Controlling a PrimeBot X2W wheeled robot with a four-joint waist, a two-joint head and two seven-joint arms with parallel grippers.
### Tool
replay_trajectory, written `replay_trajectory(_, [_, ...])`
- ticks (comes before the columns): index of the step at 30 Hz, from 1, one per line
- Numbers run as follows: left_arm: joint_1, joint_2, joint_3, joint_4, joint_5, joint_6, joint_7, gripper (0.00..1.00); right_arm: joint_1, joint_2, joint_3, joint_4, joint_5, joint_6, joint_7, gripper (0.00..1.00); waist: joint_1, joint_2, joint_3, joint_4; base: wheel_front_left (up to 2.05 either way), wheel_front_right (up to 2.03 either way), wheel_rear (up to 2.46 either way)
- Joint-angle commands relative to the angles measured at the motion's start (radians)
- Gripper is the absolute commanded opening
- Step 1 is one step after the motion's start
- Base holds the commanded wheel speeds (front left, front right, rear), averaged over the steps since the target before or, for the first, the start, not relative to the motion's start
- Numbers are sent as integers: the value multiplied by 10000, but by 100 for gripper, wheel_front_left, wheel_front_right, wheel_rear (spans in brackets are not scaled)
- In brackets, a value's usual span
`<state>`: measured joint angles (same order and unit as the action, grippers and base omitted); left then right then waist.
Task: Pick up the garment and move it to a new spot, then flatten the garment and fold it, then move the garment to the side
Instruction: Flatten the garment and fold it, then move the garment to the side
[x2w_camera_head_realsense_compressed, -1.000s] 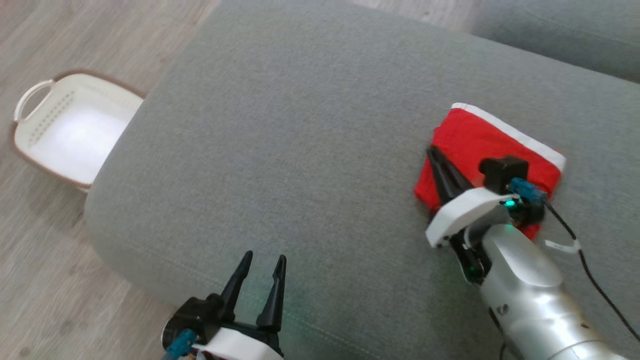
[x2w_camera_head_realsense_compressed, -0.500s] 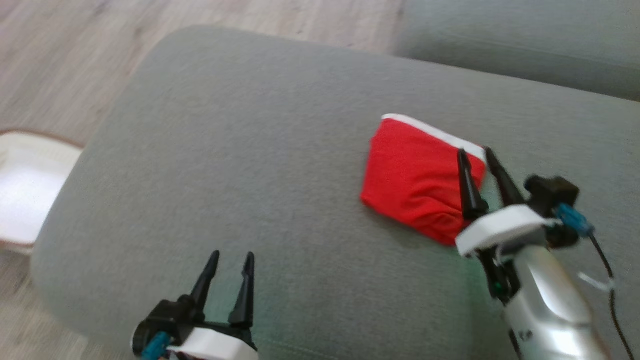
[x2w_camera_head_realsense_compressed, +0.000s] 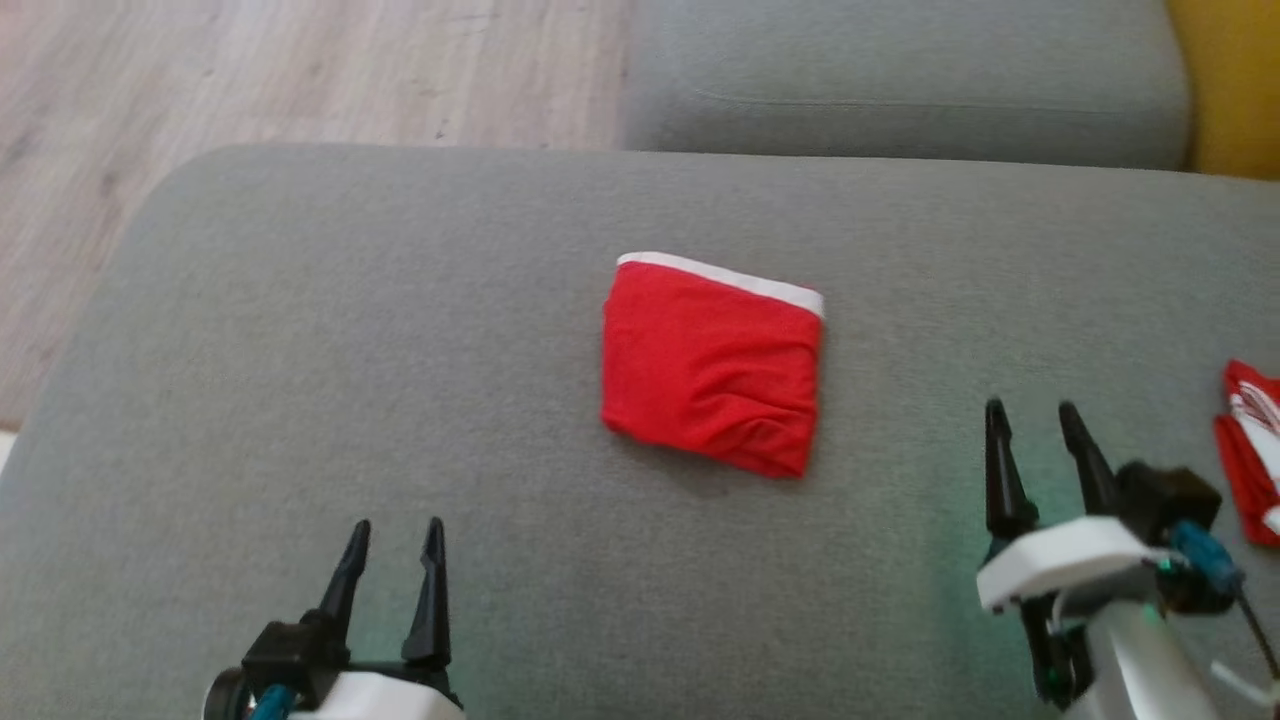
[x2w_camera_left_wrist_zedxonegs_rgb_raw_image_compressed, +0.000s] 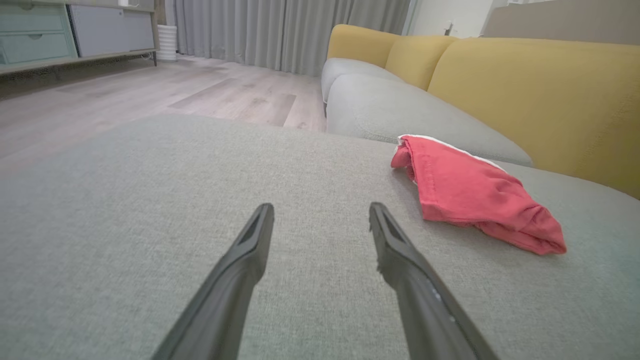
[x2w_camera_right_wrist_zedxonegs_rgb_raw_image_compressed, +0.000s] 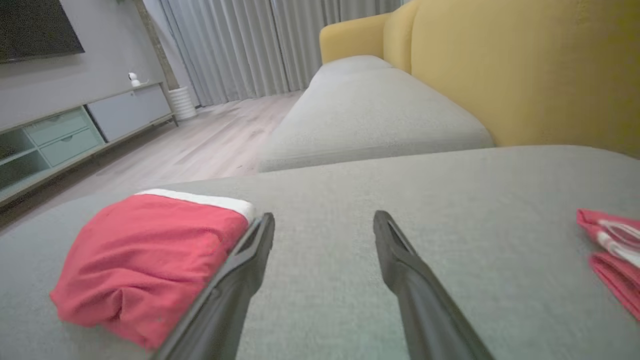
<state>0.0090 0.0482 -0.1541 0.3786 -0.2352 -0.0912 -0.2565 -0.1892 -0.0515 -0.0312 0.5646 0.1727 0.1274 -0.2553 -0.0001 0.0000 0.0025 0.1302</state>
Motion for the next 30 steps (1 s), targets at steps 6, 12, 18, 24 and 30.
replay_trajectory(6, [266, 20, 577, -337, 318, 155, -53, 100, 662, 12, 168, -486, 40, 33, -65, 100, 1, 0, -279, -343, 0, 0, 0])
replay_trajectory(12, [485, 20, 621, -424, 295, 231, -53, 100, 952, 12, 174, -583, 159, 33, -65, 100, 1, 0, -311, -395, 0, 0, 0])
replay_trajectory(18, [403, 20, 525, -424, 369, 179, -53, 100, 811, 12, 201, -552, 156, 33, -65, 100, 1, 0, -250, -289, 0, 0, 0])
replay_trajectory(24, [206, 20, 125, -442, 333, 69, -53, 100, 307, 12, 730, 230, 332, 33, -65, 100, 1, 0, 31, 309, 0, 0, 0])
replay_trajectory(30, [-99, 20, -460, -432, 139, -15, -53, 100, -1293, 12, 1375, 1568, 387, 33, -65, 100, 1, 0, 834, 1355, 0, 0, 0])
